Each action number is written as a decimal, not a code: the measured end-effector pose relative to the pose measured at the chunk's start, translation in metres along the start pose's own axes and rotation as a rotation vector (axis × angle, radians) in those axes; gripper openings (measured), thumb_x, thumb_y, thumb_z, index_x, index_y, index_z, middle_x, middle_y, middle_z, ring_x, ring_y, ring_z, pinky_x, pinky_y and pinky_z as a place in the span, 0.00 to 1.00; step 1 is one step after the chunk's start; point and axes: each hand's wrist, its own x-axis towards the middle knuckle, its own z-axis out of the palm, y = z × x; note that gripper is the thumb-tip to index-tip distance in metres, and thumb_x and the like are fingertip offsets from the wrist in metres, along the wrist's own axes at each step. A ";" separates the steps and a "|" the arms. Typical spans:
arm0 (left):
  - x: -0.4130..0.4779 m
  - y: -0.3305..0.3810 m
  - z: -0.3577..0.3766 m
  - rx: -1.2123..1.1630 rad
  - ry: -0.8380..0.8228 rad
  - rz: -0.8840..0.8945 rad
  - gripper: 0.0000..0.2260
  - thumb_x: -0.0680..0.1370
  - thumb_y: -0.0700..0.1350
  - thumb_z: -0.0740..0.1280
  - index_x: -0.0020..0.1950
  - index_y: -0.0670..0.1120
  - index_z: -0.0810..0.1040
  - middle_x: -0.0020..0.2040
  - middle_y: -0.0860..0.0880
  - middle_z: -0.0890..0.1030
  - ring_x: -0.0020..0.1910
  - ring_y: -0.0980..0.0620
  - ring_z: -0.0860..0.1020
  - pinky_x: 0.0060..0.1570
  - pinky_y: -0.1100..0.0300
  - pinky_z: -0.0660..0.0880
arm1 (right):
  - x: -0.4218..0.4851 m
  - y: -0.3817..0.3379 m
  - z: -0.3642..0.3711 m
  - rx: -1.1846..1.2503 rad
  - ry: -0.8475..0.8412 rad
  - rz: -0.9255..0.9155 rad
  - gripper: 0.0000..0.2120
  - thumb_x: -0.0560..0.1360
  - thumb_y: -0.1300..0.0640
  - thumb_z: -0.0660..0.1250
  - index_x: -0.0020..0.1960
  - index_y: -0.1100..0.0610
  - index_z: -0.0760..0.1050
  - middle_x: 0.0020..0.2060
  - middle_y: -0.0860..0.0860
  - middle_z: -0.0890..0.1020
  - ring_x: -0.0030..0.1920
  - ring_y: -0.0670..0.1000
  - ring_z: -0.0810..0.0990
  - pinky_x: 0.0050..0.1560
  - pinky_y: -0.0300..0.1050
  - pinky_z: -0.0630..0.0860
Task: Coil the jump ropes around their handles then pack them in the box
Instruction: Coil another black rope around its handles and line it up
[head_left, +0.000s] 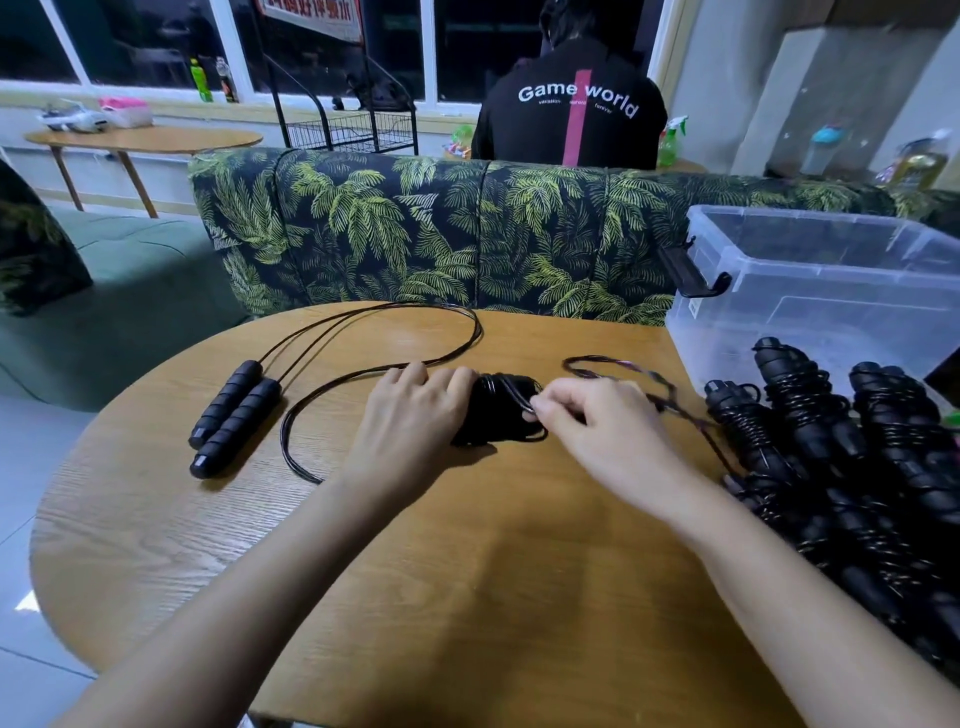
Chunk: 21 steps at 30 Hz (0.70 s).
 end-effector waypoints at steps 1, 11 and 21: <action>0.002 -0.001 -0.002 0.003 0.008 -0.020 0.32 0.57 0.64 0.79 0.50 0.44 0.79 0.39 0.48 0.82 0.35 0.44 0.78 0.34 0.55 0.72 | -0.006 0.001 0.004 0.005 -0.008 0.015 0.13 0.81 0.52 0.61 0.41 0.51 0.79 0.24 0.40 0.75 0.26 0.45 0.65 0.41 0.43 0.58; 0.014 -0.002 -0.026 -0.309 -0.126 -0.307 0.45 0.56 0.76 0.62 0.66 0.50 0.73 0.53 0.47 0.83 0.52 0.44 0.78 0.45 0.54 0.71 | -0.014 0.016 0.023 0.480 -0.107 0.195 0.04 0.74 0.58 0.73 0.48 0.57 0.84 0.35 0.46 0.86 0.35 0.44 0.81 0.45 0.39 0.76; 0.006 -0.002 -0.015 -1.114 -0.159 -0.442 0.38 0.55 0.77 0.71 0.52 0.50 0.80 0.41 0.51 0.84 0.40 0.46 0.83 0.43 0.38 0.80 | 0.001 0.011 0.033 0.501 0.144 0.292 0.09 0.62 0.53 0.82 0.34 0.52 0.82 0.33 0.47 0.85 0.37 0.45 0.82 0.38 0.38 0.73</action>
